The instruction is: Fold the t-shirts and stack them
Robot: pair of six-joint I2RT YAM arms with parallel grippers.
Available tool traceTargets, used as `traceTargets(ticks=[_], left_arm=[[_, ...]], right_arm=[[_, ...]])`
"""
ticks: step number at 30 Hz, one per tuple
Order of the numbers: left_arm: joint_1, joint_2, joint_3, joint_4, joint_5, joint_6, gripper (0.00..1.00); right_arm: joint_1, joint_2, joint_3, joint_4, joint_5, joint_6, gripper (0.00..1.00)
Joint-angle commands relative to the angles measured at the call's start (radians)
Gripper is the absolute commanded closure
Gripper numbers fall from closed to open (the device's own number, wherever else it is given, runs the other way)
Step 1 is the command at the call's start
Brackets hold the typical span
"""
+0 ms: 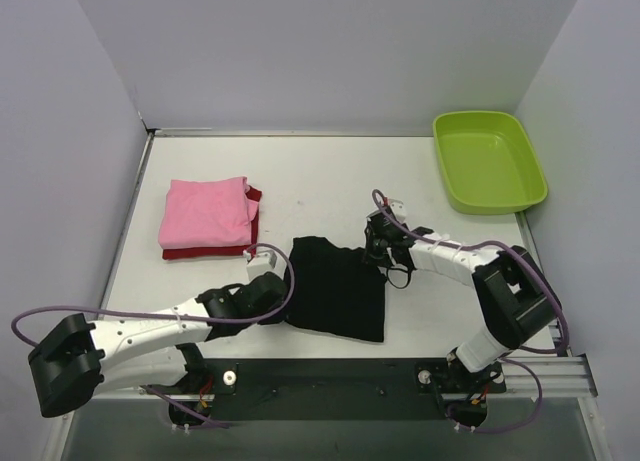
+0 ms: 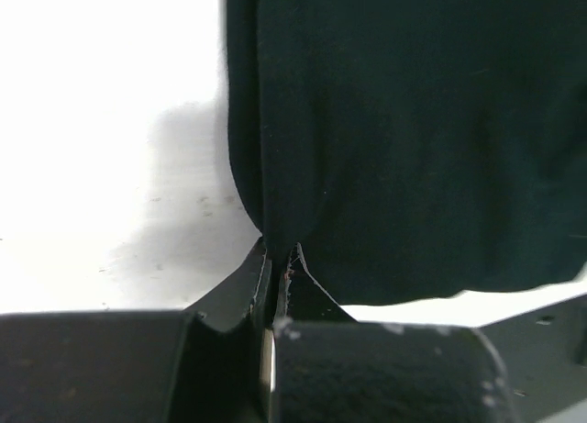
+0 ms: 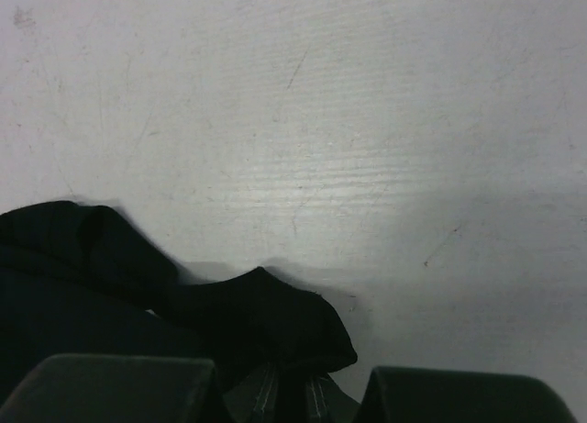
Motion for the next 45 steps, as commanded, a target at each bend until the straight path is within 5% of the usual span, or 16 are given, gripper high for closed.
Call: traceTargets(ticks=[1, 13, 28, 45], left_arm=[[0.015, -0.071, 0.157, -0.126, -0.052, 0.069, 1.00], [0.097, -0.178, 0.500, -0.395, -0.127, 0.229, 1.00], [0.654, -0.060, 0.734, -0.435, 0.226, 0.522, 1.00], [1.257, 0.107, 0.755, -0.401, 0.565, 0.651, 1.00]], right_arm=[[0.031, -0.086, 0.128, -0.139, 0.039, -0.021, 1.00], [0.066, -0.011, 0.579, -0.311, 0.059, -0.049, 1.00], [0.123, 0.337, 1.221, -0.414, 0.025, -0.037, 1.00], [0.137, 0.532, 1.424, -0.380, -0.072, -0.029, 1.00]])
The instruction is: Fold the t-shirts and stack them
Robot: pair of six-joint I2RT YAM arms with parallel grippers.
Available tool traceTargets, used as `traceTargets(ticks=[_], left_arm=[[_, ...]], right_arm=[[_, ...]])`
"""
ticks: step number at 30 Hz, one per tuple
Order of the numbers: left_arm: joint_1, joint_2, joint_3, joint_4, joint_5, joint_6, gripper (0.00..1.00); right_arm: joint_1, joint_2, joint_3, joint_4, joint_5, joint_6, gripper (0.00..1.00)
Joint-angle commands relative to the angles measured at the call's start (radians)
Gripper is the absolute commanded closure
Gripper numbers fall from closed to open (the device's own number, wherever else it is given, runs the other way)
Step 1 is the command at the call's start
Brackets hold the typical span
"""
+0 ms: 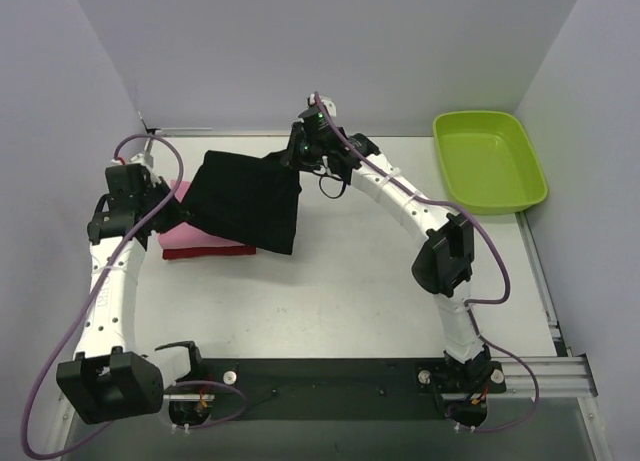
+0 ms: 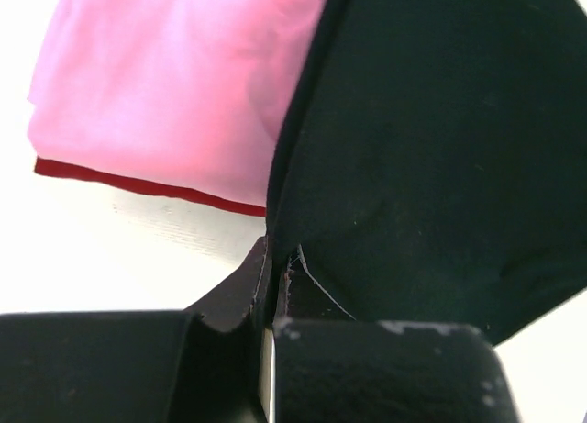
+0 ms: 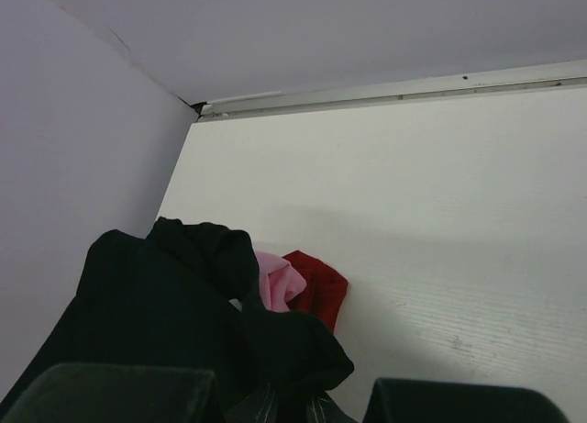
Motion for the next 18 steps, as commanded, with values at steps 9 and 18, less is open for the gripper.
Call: traceTargets(ticks=[9, 18], left_arm=[[0.235, 0.101, 0.048, 0.082, 0.128, 0.043, 1.00], [0.245, 0.113, 0.036, 0.112, 0.077, 0.018, 1.00]], right_arm=[[0.008, 0.025, 0.076, 0.131, -0.031, 0.003, 1.00], [0.013, 0.208, 0.286, 0.195, -0.085, 0.081, 1.00]])
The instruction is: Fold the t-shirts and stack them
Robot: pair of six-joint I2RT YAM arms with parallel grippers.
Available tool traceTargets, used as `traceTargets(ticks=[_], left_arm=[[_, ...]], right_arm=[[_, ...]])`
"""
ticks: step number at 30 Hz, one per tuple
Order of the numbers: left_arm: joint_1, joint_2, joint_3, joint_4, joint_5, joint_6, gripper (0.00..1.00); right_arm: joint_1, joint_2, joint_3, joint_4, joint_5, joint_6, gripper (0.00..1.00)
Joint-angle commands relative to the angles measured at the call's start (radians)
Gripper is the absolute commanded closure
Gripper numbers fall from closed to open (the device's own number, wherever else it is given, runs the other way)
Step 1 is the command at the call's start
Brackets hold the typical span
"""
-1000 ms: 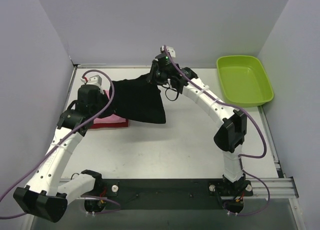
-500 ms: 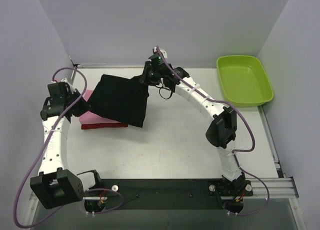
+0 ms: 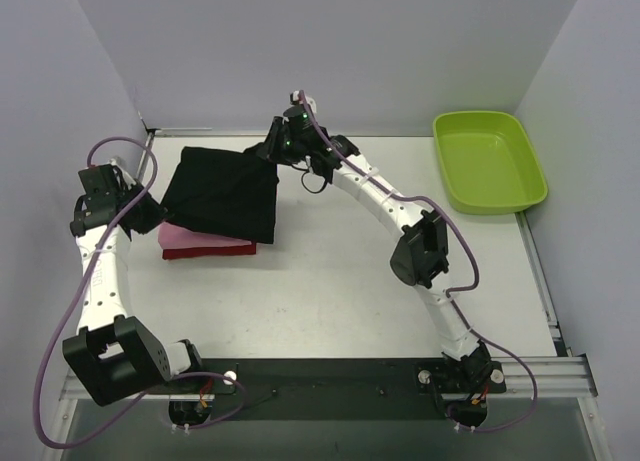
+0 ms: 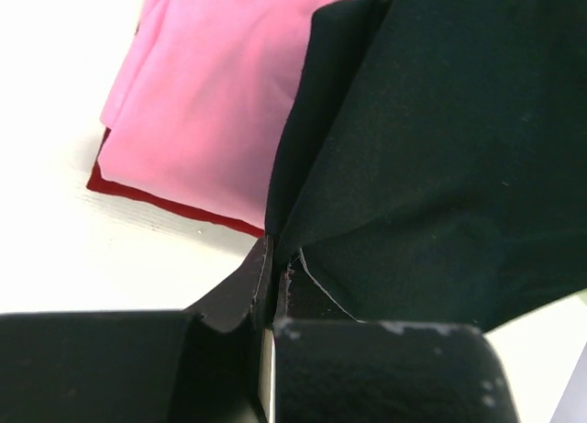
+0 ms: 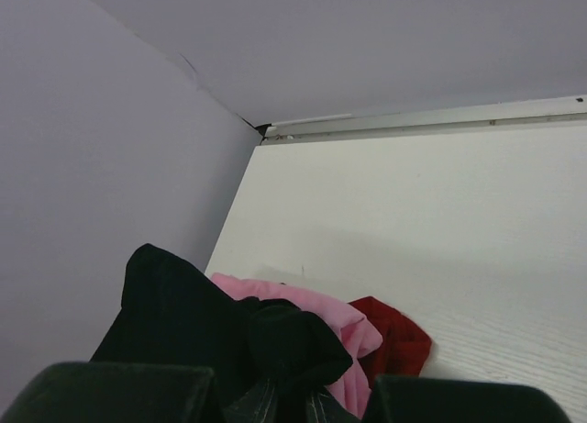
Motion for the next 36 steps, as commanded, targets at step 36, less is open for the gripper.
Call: traceTargets(ticks=[36], left_arm=[[0.135, 0.081, -0.176, 0.247, -0.217, -0.098, 1.00]], right_arm=[[-0.012, 0.318, 0.161, 0.348, 0.003, 0.169, 1.00]])
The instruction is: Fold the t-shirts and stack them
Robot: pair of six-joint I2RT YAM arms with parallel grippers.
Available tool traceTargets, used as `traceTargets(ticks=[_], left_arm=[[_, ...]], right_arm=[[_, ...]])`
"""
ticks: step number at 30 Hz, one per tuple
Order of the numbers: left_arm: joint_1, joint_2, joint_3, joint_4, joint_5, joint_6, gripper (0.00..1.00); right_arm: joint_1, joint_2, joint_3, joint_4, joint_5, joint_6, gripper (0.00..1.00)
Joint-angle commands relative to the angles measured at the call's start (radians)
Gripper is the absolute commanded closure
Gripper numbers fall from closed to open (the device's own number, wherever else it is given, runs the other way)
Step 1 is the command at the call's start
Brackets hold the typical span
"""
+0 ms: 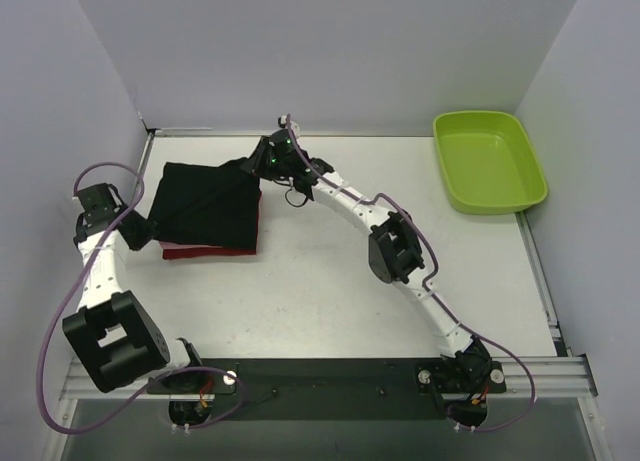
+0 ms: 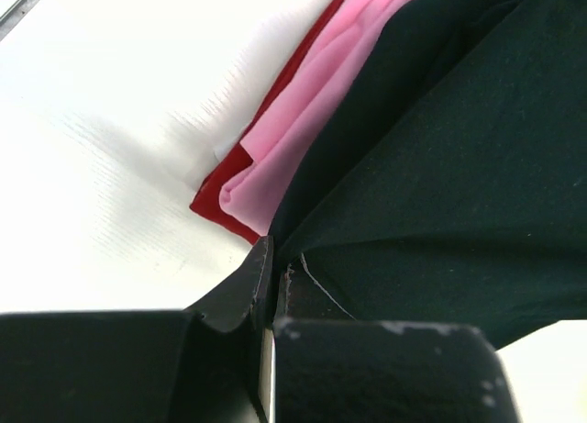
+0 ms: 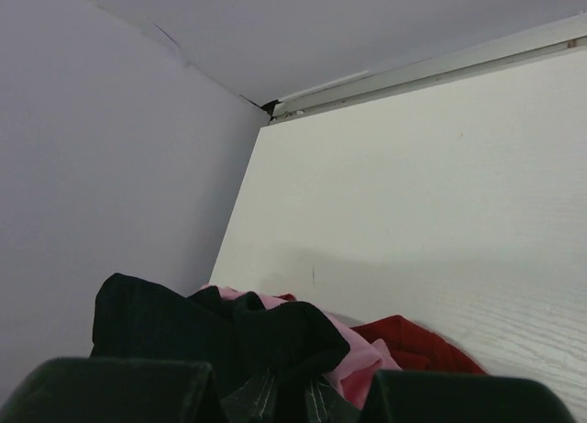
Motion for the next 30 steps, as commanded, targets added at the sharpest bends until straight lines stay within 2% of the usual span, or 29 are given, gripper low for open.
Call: traceTargets(ticks=[1, 7, 10, 11, 12, 14, 23, 28, 29, 30], left_arm=[[0.027, 0.016, -0.026, 0.091, -0.071, -0.012, 1.00], [0.038, 0.041, -0.033, 0.102, -0.063, -0.028, 1.00], [0.039, 0.042, -0.032, 0.094, -0.071, -0.023, 1.00], [0.041, 0.041, -0.030, 0.093, -0.069, -0.022, 1.00], [0.042, 0.042, -0.030, 0.091, -0.071, -0.020, 1.00], [0.044, 0.038, -0.032, 0.090, -0.074, -0.017, 1.00], [0.047, -0.011, -0.067, 0.076, -0.072, -0.025, 1.00], [0.047, -0.065, -0.053, 0.054, -0.086, -0.045, 1.00], [0.047, -0.074, -0.043, 0.047, -0.103, -0.049, 0.76], [0.047, -0.082, -0.027, 0.021, -0.114, -0.052, 0.66]], right_arm=[[-0.032, 0.028, 0.057, 0.083, 0.048, 0.028, 1.00], [-0.034, 0.067, 0.065, 0.100, 0.042, 0.039, 1.00], [-0.034, 0.076, 0.063, 0.109, 0.042, 0.040, 0.66], [-0.034, 0.081, 0.063, 0.109, 0.039, 0.042, 0.35], [-0.035, 0.079, 0.065, 0.109, 0.039, 0.043, 0.21], [-0.037, 0.079, 0.062, 0.106, 0.045, 0.048, 0.00], [-0.037, -0.054, -0.094, 0.147, 0.050, -0.009, 0.00], [-0.027, -0.200, -0.329, 0.233, 0.041, -0.091, 0.00], [-0.027, -0.250, -0.372, 0.244, 0.044, -0.105, 0.00], [-0.024, -0.273, -0.406, 0.254, 0.056, -0.118, 0.00]])
